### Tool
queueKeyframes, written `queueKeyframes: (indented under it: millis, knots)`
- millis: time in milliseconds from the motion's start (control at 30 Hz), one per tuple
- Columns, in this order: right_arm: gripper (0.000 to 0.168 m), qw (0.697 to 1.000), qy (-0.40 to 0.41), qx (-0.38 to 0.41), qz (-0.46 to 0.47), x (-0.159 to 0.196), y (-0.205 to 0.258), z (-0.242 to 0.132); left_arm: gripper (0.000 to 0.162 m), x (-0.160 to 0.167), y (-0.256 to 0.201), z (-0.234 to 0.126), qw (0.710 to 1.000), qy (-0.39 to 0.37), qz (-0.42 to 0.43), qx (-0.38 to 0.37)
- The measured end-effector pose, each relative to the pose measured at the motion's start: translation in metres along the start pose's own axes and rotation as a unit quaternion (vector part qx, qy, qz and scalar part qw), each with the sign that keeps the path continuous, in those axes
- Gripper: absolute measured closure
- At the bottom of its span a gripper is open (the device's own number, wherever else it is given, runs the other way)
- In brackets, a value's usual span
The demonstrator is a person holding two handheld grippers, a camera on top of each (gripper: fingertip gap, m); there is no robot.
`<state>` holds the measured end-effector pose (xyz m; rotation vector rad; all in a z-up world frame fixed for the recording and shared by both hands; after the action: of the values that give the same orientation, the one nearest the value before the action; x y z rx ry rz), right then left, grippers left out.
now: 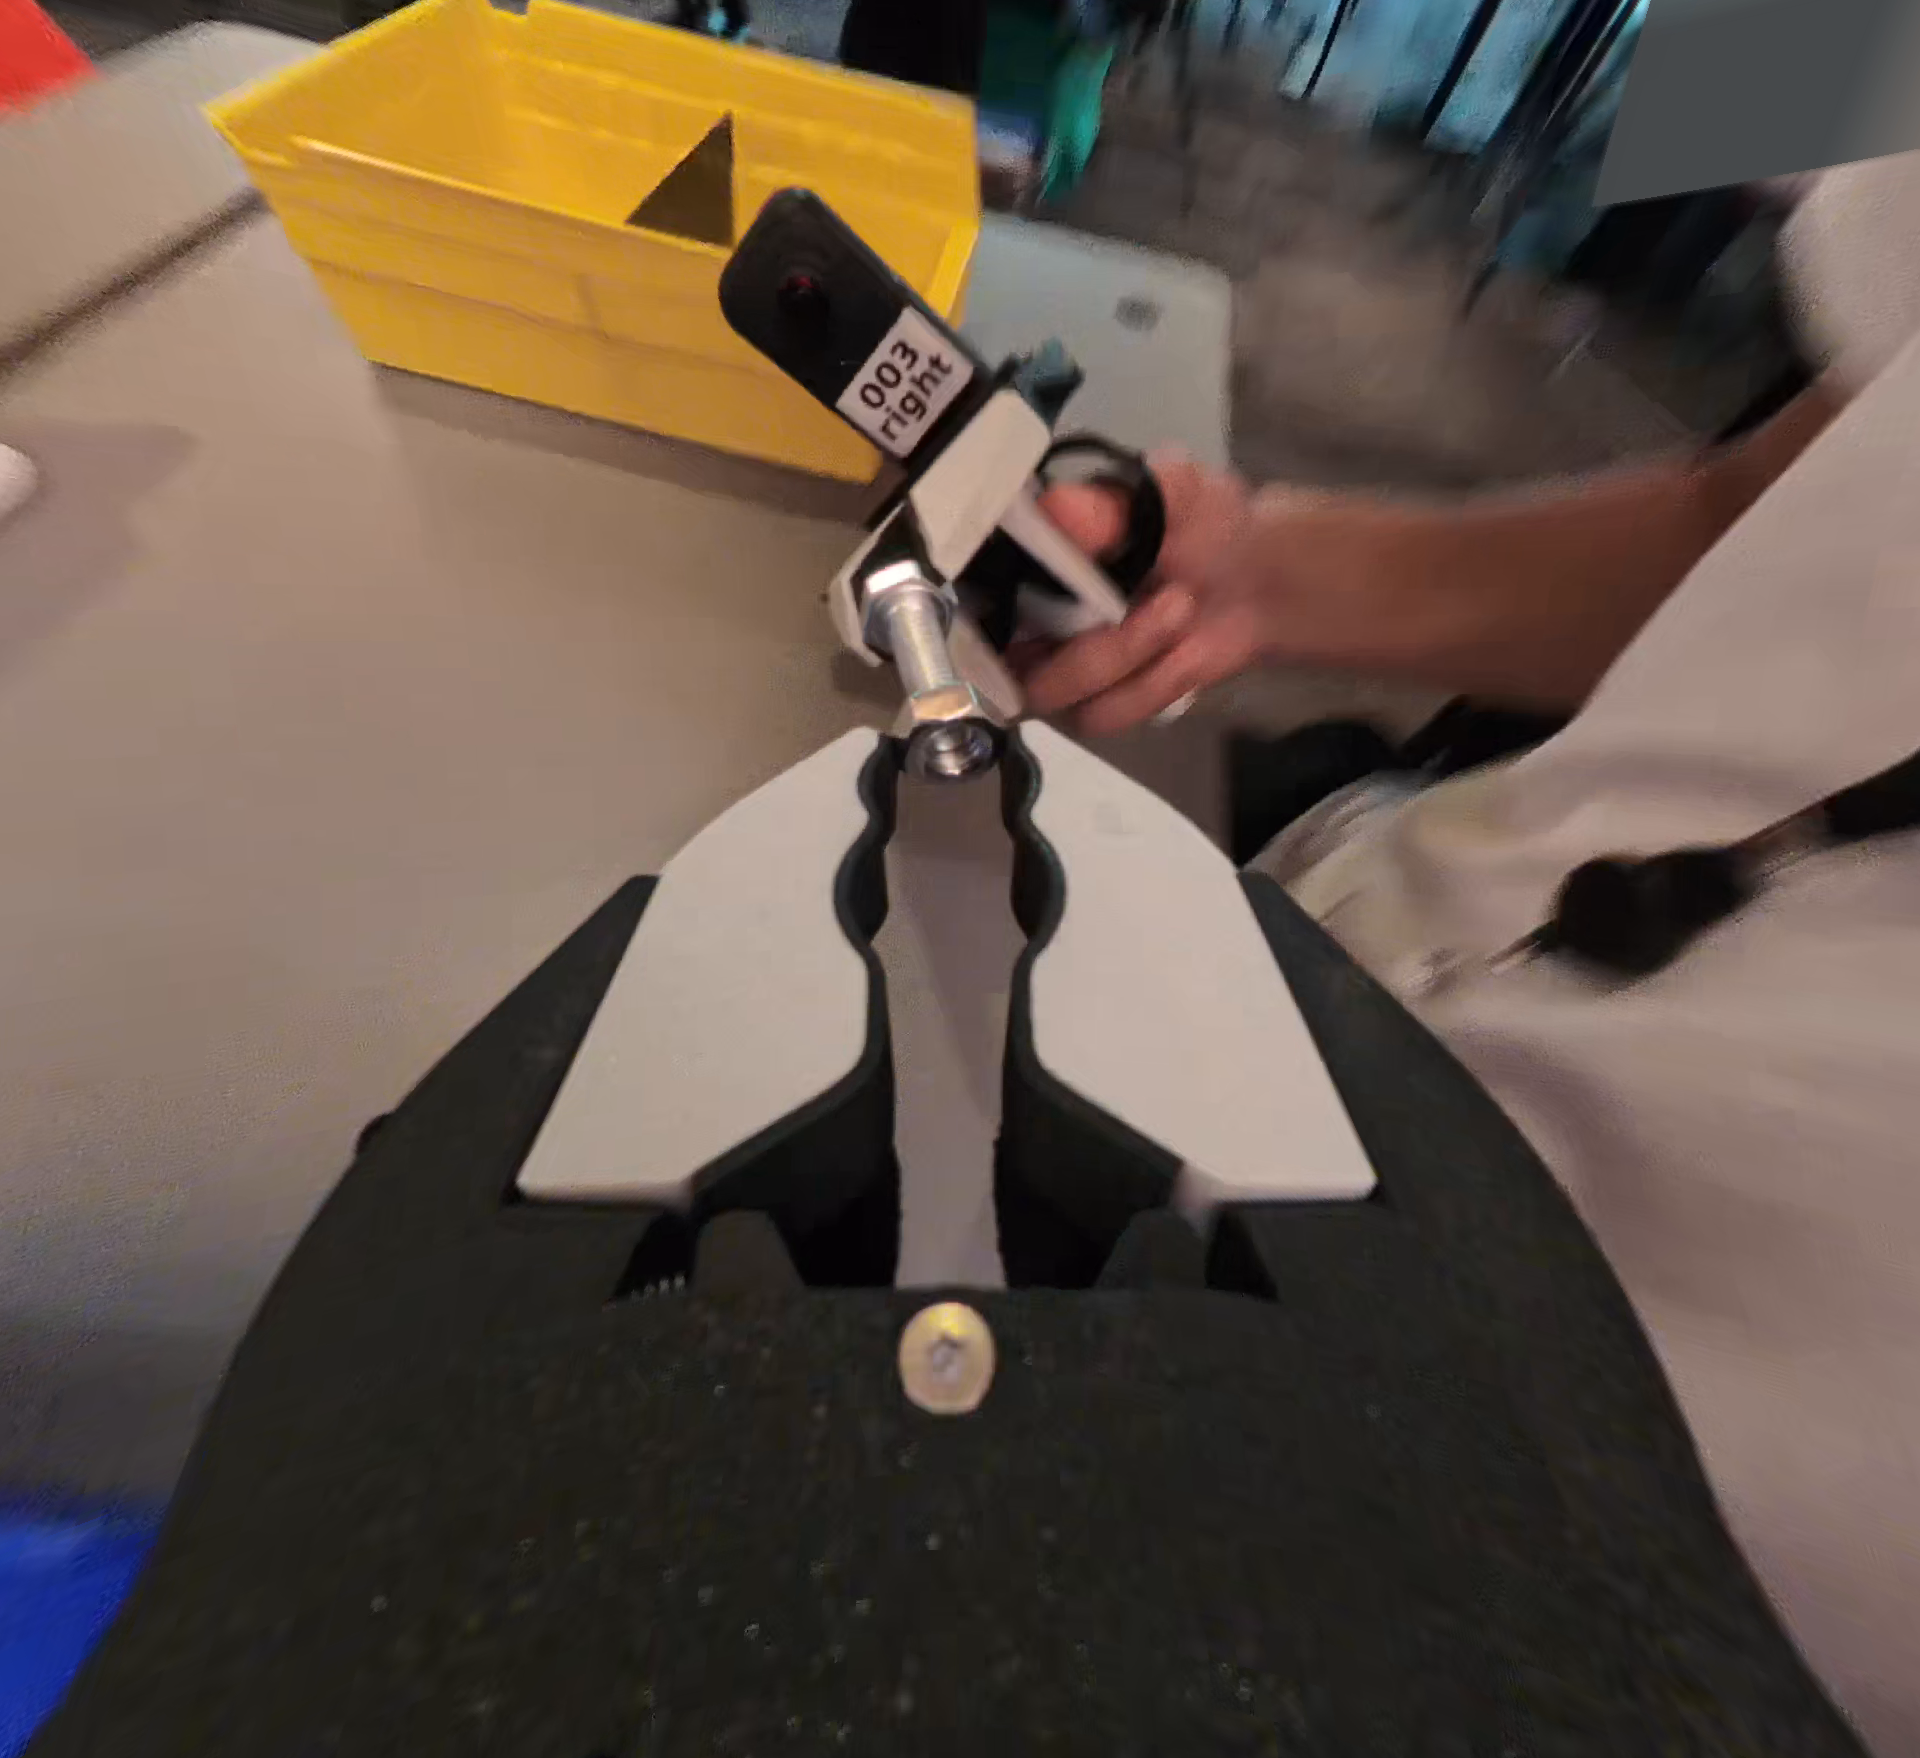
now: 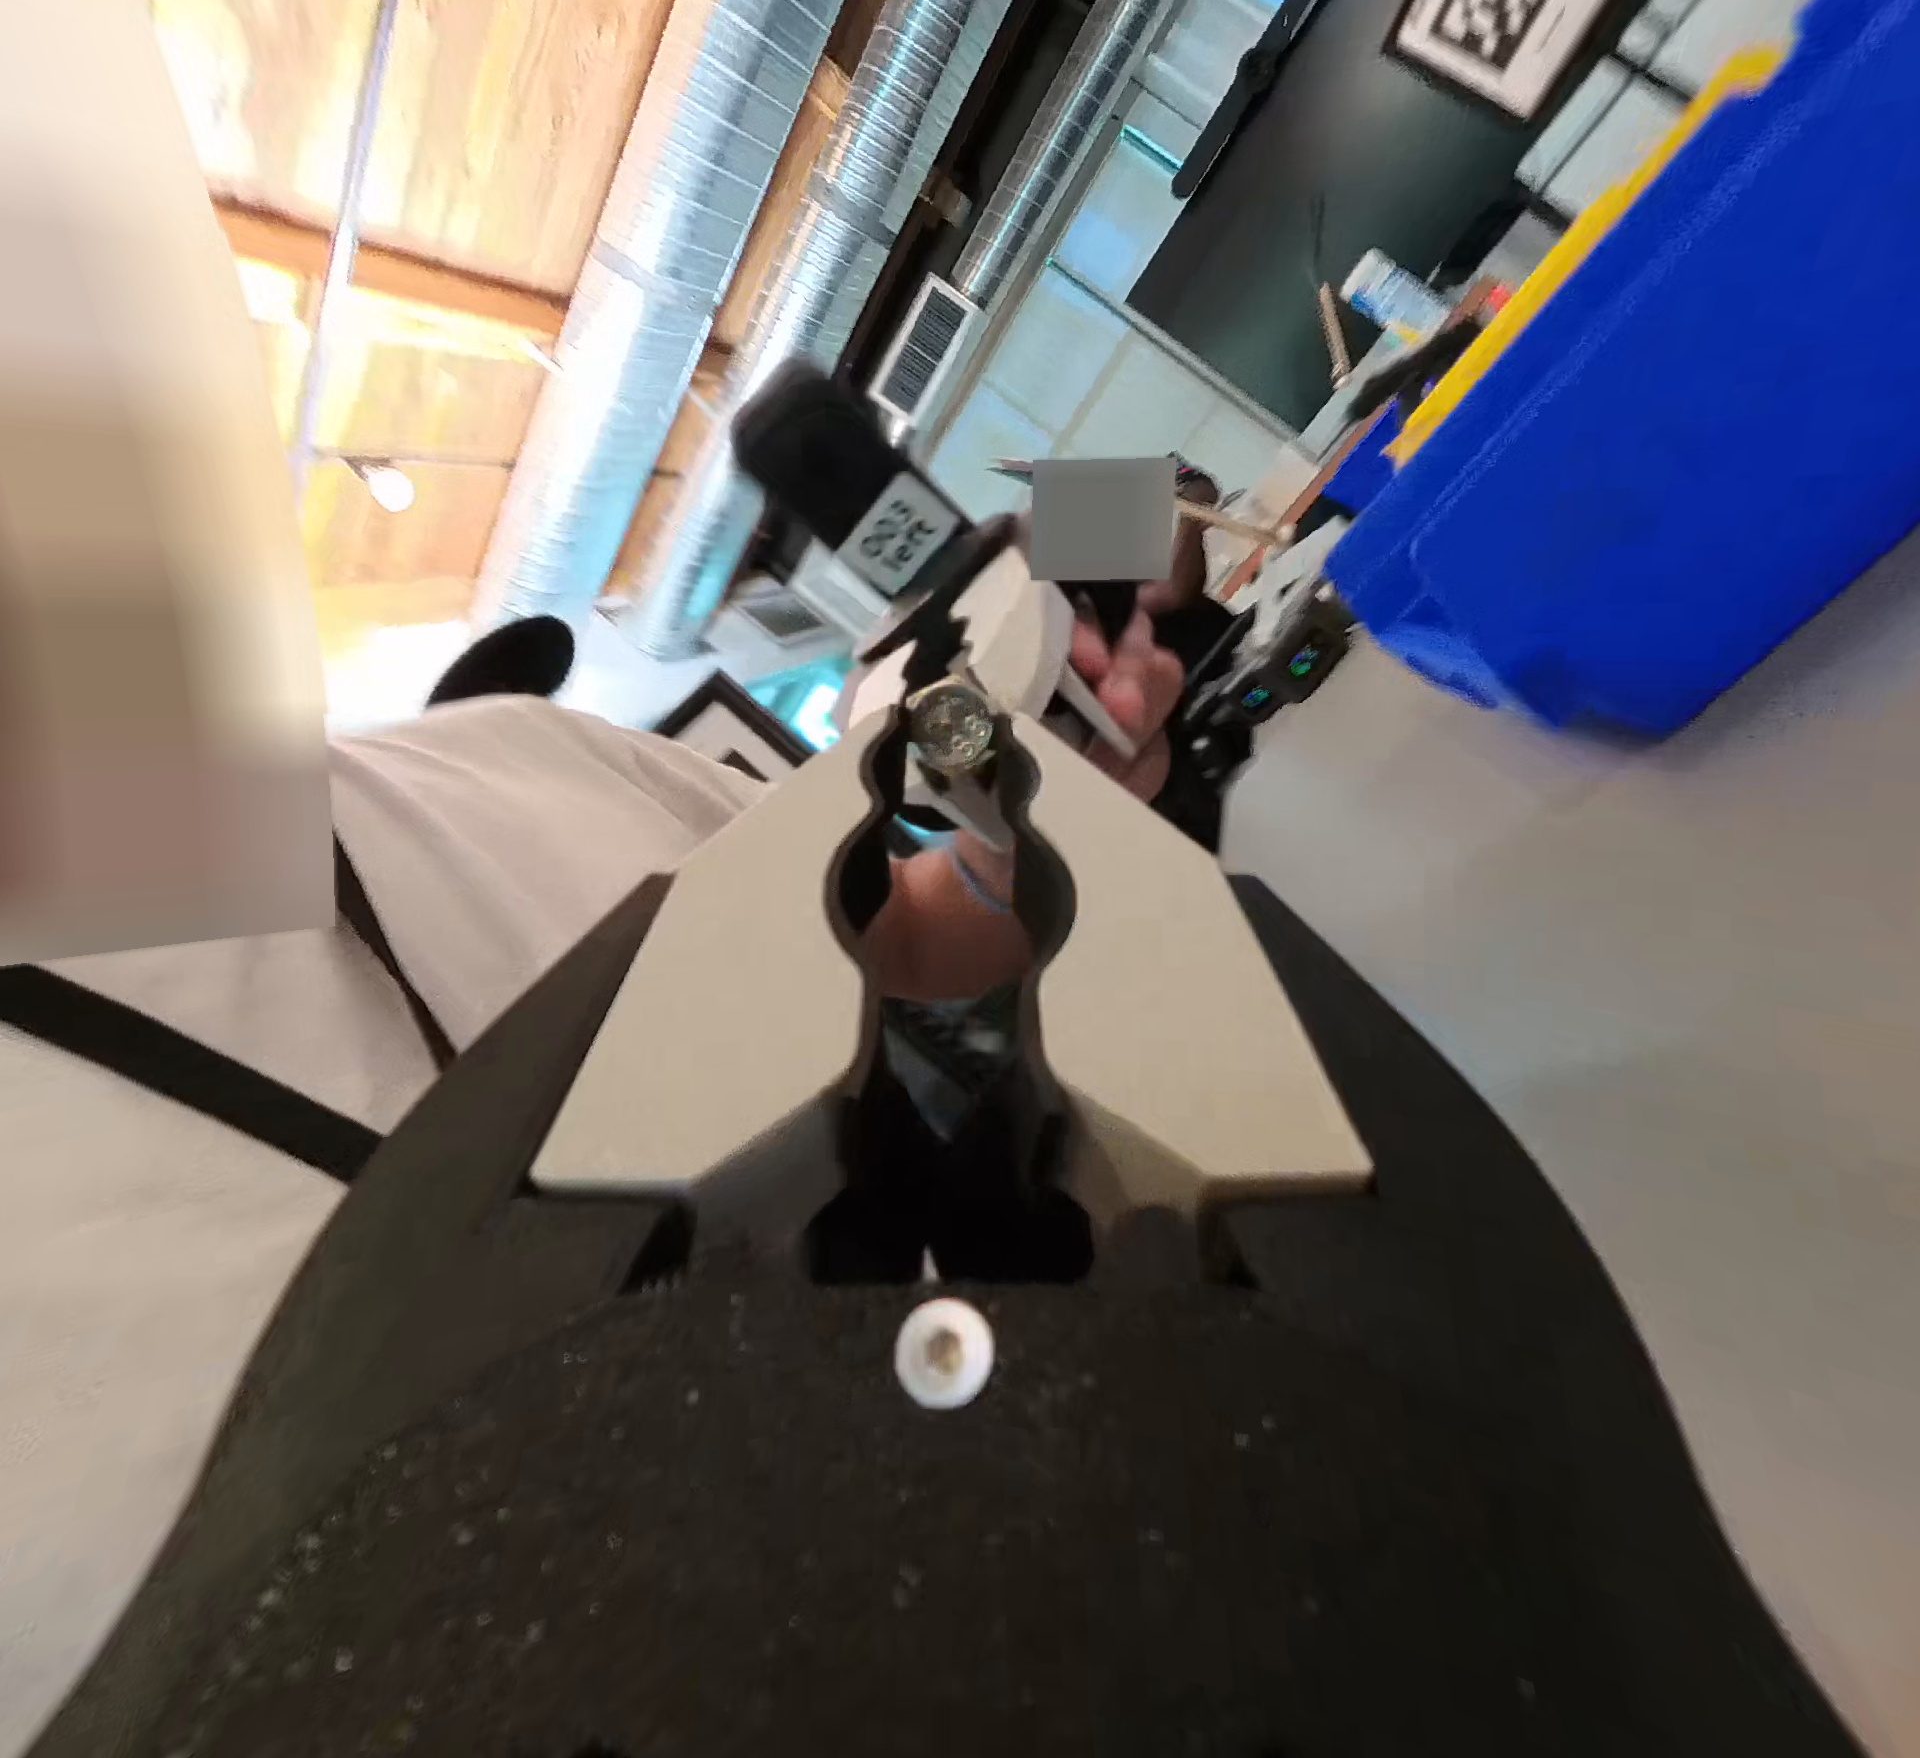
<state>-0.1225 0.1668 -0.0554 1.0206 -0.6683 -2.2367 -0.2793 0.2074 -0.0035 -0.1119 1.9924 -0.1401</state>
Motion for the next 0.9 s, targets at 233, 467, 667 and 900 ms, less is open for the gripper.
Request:
queueKeyframes:
  millis: [233,467,667,900]
  knots:
    - [0.152,0.96,0.087,0.063,-0.259,0.004,0.026,0.016,0.144,0.008,0.011,-0.002,0.921,-0.041,-0.332,0.198]
    - [0.152,0.902,0.145,0.127,-0.386,0.008,0.034,0.02,0.144,0.019,0.016,0.005,0.832,-0.026,-0.484,0.269]
    - [0.152,0.954,0.063,0.072,-0.283,0.0,0.035,0.011,0.115,0.003,0.016,-0.005,0.948,-0.055,-0.268,0.16]
    - [0.153,0.99,0.012,0.05,-0.13,-0.005,0.018,0.002,0.103,-0.006,0.004,-0.023,0.972,-0.058,0.212,-0.086]
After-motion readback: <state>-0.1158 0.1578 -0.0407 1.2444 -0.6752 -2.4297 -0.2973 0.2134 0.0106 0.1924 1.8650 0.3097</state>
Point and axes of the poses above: each gripper's, where its closed fingertips meet, z out along the fingers, x out of its underside, y = z × x across the jaws, the point moved 8 cm from there along -z, back along the fingers, and after that the axes turned 14 degrees about -x, right-handed, at the moved point
